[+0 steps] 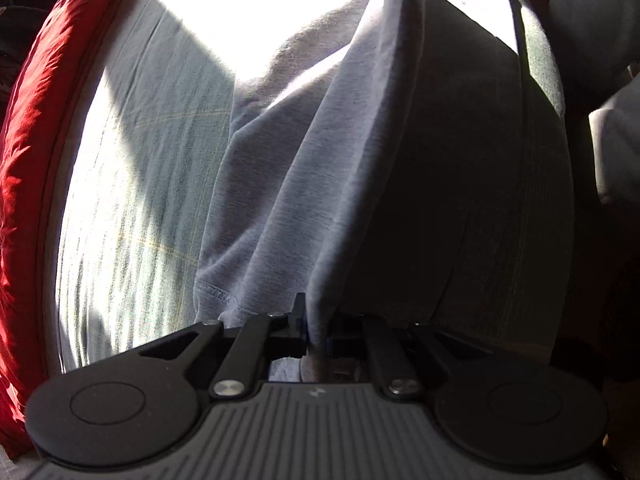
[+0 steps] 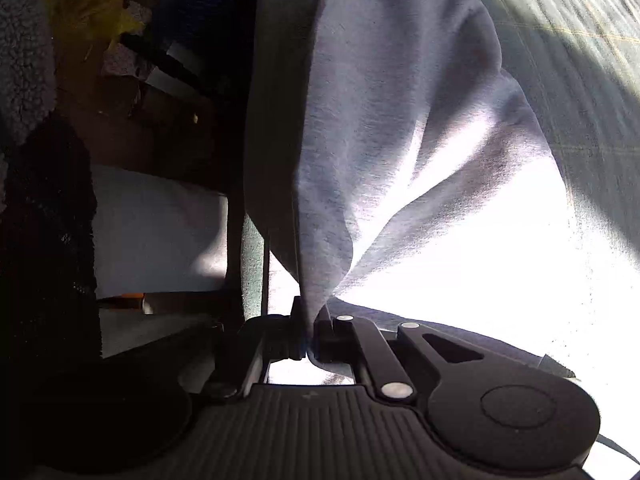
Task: Fold clothes
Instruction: 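Hold the sweatpants hanging from both grippers and lift them higher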
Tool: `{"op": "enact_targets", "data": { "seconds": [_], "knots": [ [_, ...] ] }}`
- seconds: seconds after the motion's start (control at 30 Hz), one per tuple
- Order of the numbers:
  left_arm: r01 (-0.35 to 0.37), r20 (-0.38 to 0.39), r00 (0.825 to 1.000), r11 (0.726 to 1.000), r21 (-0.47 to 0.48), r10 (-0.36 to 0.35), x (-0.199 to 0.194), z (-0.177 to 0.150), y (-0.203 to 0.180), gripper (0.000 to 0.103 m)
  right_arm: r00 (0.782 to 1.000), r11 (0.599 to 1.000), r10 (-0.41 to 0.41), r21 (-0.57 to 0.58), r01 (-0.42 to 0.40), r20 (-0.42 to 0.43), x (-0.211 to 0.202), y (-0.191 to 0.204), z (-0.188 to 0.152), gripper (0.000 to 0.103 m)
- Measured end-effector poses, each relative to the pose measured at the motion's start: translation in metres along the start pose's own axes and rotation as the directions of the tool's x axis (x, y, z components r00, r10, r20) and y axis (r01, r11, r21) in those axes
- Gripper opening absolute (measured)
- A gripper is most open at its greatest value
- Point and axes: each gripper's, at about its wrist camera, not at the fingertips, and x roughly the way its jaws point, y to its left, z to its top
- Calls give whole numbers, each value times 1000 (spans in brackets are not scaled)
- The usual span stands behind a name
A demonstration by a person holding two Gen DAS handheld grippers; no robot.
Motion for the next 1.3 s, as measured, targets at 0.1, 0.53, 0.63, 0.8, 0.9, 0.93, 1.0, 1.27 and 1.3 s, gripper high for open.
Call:
{"op": "enact_targets", "data": {
  "seconds": [0.1, 0.53, 0.63, 0.8, 0.9, 0.93, 1.0, 1.27, 1.3],
  "knots": [
    [28, -18, 999, 999, -17, -29, 15, -4, -12, 6, 1000, 1000, 3, 1, -3, -31, 20, -4, 5, 4],
    [-52, 37, 998, 998, -28, 53, 10, -12, 4, 6, 998, 998, 35, 47, -33, -45, 12, -17, 8, 4],
    [-119, 66, 990, 992, -34, 121, -11, -10, 26, 6, 1000, 997, 6, 74, -4, -20, -29, -19, 6, 4],
    [-232, 115, 965, 972, -41, 235, -45, -6, 61, 6, 995, 988, -100, 120, 98, 8, -97, -26, 10, 4],
    [-280, 128, 950, 959, -48, 284, -57, -9, 72, 6, 989, 981, -146, 131, 141, 32, -129, -27, 15, 4],
    [-293, 131, 946, 955, -46, 296, -59, -9, 78, 6, 985, 979, -166, 128, 160, 35, -136, -28, 17, 3],
    [-312, 137, 939, 949, -38, 314, -64, -9, 88, 6, 974, 969, -222, 121, 217, 38, -151, -29, 23, 3],
    [-363, 139, 920, 930, -57, 367, -53, -4, 122, 7, 915, 908, -401, 152, 390, 48, -176, -50, 46, 3],
    [-367, 136, 918, 928, -64, 372, -52, -5, 123, 7, 911, 904, -409, 161, 395, 58, -181, -54, 50, 3]
  ]
}}
